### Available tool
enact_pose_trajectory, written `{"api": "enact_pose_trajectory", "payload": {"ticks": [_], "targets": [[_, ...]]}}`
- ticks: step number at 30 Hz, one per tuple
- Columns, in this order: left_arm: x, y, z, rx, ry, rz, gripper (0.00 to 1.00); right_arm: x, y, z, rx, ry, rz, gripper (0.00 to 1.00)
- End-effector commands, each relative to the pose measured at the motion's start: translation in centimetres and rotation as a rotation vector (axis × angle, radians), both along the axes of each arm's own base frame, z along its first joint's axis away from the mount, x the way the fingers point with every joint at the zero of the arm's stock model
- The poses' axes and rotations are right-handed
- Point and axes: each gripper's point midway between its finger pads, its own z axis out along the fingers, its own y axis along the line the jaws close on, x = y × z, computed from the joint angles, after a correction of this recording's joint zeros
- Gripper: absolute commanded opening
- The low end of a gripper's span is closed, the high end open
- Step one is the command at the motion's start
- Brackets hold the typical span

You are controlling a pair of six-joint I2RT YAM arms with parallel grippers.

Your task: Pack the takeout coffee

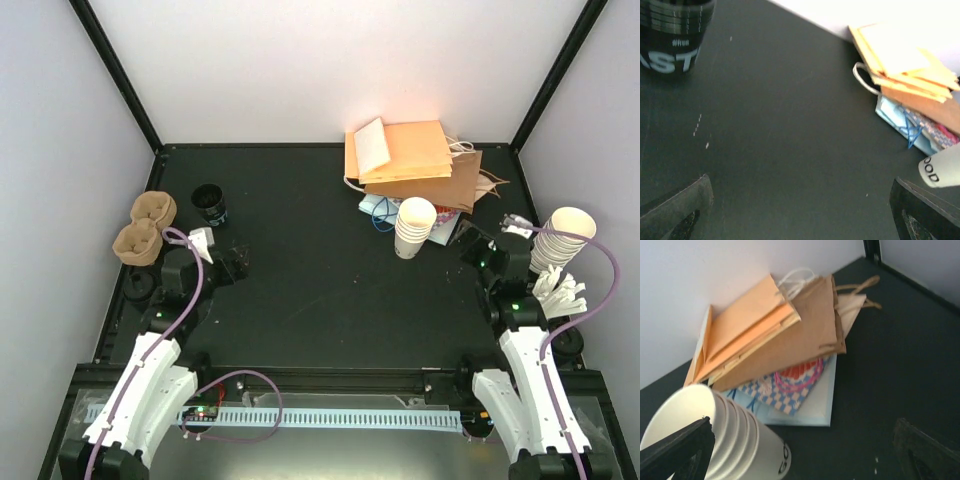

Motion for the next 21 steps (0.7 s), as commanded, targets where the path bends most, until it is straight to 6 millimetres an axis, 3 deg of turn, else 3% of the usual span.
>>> {"api": "enact_pose_trajectory", "payload": {"ticks": [1,4,8,15,21], "targets": [[-0.4,-1.2,0.5,-0.038,0.064,-0.060,0.99,-2.1,0.0,-0.6,0.122,0.104,-0.054,1.00],[-0.5,-1.3,0.5,-0.041,0.096,-0.057,0.99,-2.8,-1.0,0.5,0.147,0.170,-0.139,1.00],[-1.0,-1.8,0.2,-0.056,0.131,-0.088,0.99,-1.4,1.3,1.7,0.120,0.213,0.022,1.00],[-1.7,-3.6,0.7,-0.071,0.106,-0.218,0.99,0.1,1.3,4.7,0.056,0.260,0.057,1.00],[-1.8,-5.4,1.9,-0.100,0.057,-0.333,0.99,2.8,4.1,5.3,0.074,0.330,0.220,0.94]]}}
